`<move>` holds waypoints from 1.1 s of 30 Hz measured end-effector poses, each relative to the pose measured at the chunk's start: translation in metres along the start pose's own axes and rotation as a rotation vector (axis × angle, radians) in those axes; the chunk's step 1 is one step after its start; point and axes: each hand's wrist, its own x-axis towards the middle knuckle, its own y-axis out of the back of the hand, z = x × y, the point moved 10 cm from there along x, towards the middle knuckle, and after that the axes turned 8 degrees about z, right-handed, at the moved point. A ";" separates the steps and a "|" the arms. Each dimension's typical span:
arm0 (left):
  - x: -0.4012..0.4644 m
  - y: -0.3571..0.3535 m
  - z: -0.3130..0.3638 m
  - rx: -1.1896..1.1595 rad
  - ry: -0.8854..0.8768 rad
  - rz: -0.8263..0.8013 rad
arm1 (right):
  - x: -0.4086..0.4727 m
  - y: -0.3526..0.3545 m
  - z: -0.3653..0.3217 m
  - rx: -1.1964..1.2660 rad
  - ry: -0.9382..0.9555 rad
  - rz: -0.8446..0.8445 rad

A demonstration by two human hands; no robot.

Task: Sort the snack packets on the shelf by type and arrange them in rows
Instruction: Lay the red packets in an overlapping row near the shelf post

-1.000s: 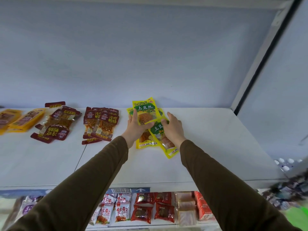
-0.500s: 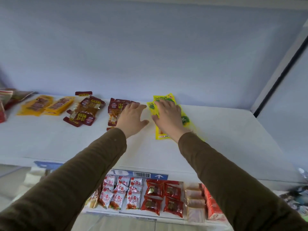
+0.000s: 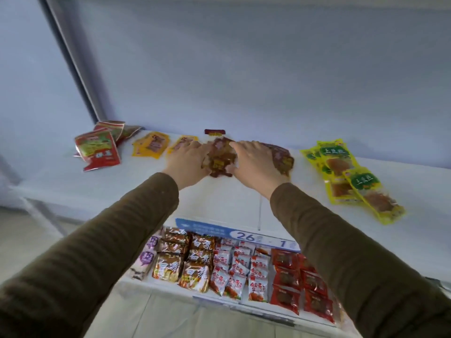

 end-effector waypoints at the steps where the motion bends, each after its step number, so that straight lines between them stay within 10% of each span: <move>1: -0.005 0.001 -0.018 0.001 0.003 -0.007 | 0.003 -0.004 -0.017 0.003 0.007 0.002; 33: 0.002 0.023 -0.416 -0.218 0.085 0.022 | 0.167 -0.118 -0.334 0.212 -0.115 0.083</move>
